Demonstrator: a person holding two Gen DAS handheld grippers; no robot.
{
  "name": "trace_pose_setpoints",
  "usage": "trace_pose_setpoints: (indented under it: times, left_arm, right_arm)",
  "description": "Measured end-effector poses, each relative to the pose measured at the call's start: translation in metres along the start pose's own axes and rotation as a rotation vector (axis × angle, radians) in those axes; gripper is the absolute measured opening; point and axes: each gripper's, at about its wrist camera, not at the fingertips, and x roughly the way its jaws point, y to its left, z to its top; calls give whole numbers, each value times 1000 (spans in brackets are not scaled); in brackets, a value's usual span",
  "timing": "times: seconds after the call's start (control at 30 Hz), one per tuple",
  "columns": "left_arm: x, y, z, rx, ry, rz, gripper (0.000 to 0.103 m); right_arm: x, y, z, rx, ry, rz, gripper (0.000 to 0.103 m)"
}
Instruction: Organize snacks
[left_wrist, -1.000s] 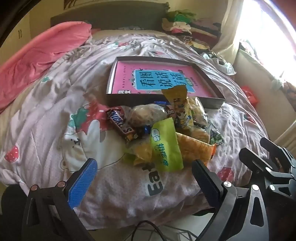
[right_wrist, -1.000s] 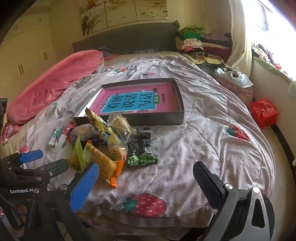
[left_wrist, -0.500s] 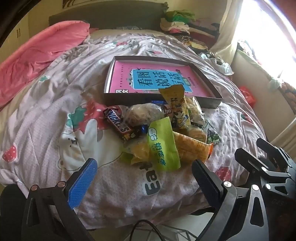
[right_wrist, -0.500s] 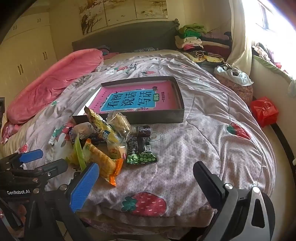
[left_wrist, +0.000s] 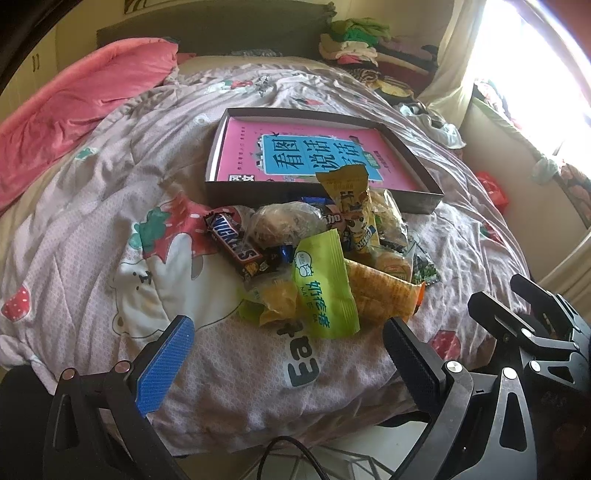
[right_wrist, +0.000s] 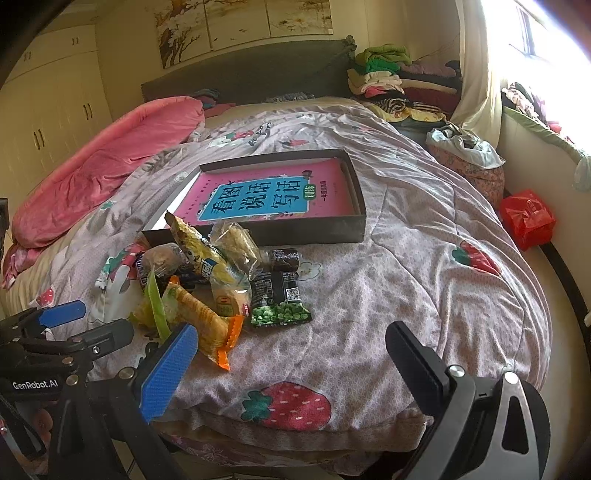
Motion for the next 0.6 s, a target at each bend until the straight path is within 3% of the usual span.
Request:
trace_pose_setpoints:
  times: [0.6]
  left_arm:
    - [0, 0, 0, -1, 2, -2, 102]
  right_arm:
    - [0, 0, 0, 2, 2, 1, 103]
